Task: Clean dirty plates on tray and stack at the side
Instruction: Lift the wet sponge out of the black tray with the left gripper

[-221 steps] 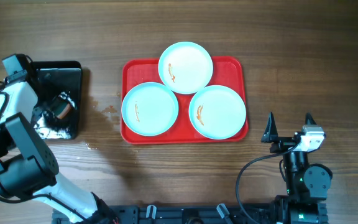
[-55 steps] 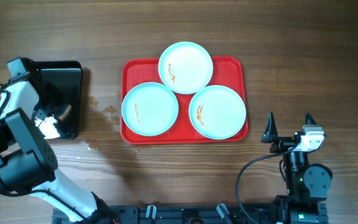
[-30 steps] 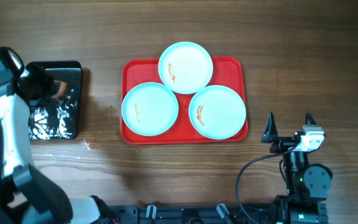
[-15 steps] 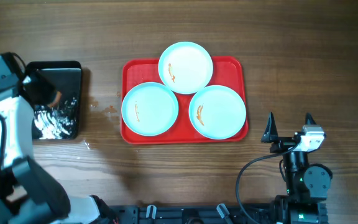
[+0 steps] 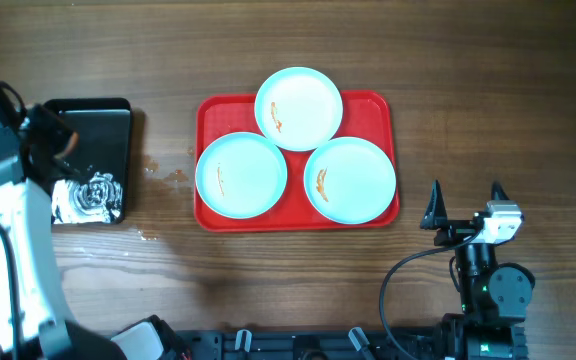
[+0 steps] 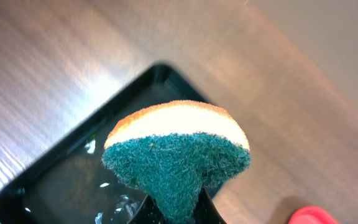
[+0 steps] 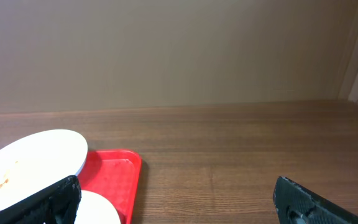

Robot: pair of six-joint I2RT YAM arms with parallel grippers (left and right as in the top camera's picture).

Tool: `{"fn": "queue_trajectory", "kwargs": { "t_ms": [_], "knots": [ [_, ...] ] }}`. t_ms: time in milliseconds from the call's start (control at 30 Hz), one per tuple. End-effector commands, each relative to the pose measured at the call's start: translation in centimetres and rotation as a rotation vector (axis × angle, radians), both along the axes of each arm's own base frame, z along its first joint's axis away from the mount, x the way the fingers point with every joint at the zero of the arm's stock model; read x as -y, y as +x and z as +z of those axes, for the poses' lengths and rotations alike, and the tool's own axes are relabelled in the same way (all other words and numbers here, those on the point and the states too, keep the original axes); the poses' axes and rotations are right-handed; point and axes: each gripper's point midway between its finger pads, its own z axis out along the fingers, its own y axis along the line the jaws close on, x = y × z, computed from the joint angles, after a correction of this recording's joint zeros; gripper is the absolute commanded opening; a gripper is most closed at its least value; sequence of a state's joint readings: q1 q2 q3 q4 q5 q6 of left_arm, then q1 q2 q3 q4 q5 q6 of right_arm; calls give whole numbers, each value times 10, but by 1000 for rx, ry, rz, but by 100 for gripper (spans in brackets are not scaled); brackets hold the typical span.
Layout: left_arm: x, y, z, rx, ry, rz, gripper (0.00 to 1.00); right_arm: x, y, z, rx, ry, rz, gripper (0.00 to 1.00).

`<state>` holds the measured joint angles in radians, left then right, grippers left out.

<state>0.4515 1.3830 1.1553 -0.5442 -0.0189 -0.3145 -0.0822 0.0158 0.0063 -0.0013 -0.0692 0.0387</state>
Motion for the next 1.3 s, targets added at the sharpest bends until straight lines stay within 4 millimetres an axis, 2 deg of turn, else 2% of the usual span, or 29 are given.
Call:
{"fn": "queue_trajectory", "kwargs": {
  "t_ms": [0, 67, 133, 267, 333, 433, 567, 700, 800, 833, 900, 1000, 1067, 1100, 1133, 1200, 1267],
  "knots": [
    [-1, -2, 8, -2, 26, -5, 4, 4, 0, 1, 3, -13, -19, 100],
    [1, -4, -6, -41, 5, -8, 4, 4, 0, 1, 3, -13, -19, 100],
    [4, -8, -32, -103, -25, -10, 4, 4, 0, 1, 3, -13, -19, 100],
    [11, -20, -101, -263, -110, -18, 4, 4, 0, 1, 3, -13, -19, 100],
    [12, -22, -114, -296, -130, -20, 4, 4, 0, 1, 3, -13, -19, 100],
    [10, -16, -103, -263, -116, -22, 4, 4, 0, 1, 3, -13, -19, 100],
    [15, 0, -53, -122, -100, -63, 4, 4, 0, 1, 3, -13, -19, 100],
    [39, 13, 5, 75, -123, -182, 4, 4, 0, 1, 3, -13, -19, 100],
    [41, 13, 19, 117, -106, -196, 4, 4, 0, 1, 3, -13, -19, 100],
    [40, 11, 16, 104, -101, -187, 4, 4, 0, 1, 3, -13, -19, 100],
    [35, 6, -3, 39, -105, -154, 4, 4, 0, 1, 3, -13, -19, 100],
    [28, -6, -56, -106, -131, -101, 4, 4, 0, 1, 3, -13, -19, 100],
    [30, -11, -93, -198, -178, -97, 4, 4, 0, 1, 3, -13, -19, 100],
    [32, -14, -103, -230, -200, -98, 4, 4, 0, 1, 3, -13, -19, 100],
    [33, -15, -110, -250, -211, -97, 4, 4, 0, 1, 3, -13, -19, 100],
    [33, -14, -111, -251, -215, -99, 4, 4, 0, 1, 3, -13, -19, 100],
    [32, -9, -96, -214, -198, -103, 4, 4, 0, 1, 3, -13, -19, 100]
  ]
}}
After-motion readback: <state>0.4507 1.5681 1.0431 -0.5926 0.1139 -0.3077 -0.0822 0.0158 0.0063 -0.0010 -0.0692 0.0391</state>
